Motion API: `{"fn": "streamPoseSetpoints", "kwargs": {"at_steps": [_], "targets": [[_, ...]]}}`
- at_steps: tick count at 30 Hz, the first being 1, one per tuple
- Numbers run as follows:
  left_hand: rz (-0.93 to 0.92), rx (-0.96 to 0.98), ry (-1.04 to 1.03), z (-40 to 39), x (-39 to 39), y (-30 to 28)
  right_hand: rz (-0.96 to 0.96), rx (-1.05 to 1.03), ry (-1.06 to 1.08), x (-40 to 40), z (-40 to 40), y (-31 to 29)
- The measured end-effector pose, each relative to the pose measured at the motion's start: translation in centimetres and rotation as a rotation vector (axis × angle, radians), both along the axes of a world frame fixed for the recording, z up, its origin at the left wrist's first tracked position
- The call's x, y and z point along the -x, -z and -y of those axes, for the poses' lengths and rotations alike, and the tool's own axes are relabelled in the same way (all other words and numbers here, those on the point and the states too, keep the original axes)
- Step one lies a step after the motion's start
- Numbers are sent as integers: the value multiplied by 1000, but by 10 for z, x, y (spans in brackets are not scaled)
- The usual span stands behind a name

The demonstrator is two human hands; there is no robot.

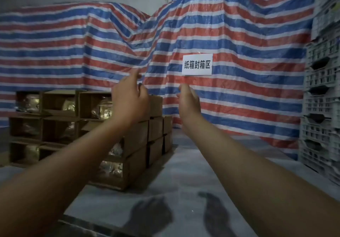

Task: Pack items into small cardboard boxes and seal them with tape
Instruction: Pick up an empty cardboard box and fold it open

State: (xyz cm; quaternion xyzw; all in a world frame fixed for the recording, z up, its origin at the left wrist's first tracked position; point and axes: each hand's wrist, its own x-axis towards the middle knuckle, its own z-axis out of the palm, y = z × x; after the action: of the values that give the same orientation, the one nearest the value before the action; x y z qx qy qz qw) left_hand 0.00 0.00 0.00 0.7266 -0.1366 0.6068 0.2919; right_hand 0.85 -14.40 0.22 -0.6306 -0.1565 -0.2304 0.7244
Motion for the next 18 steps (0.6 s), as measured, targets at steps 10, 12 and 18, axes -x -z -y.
{"fn": "streamPoseSetpoints", "kwargs": {"at_steps": [10,12,18], "targets": [[-213,-184,-430,-104,-24,-20,152,512,-14,-30,-84,-31],[-267,-276,-473,-115,-31,-19,215,589,-6,-31,-102,-29],[-481,-434,-624,-139,-49,-13,278,908,210,-48,-124,-18]]}}
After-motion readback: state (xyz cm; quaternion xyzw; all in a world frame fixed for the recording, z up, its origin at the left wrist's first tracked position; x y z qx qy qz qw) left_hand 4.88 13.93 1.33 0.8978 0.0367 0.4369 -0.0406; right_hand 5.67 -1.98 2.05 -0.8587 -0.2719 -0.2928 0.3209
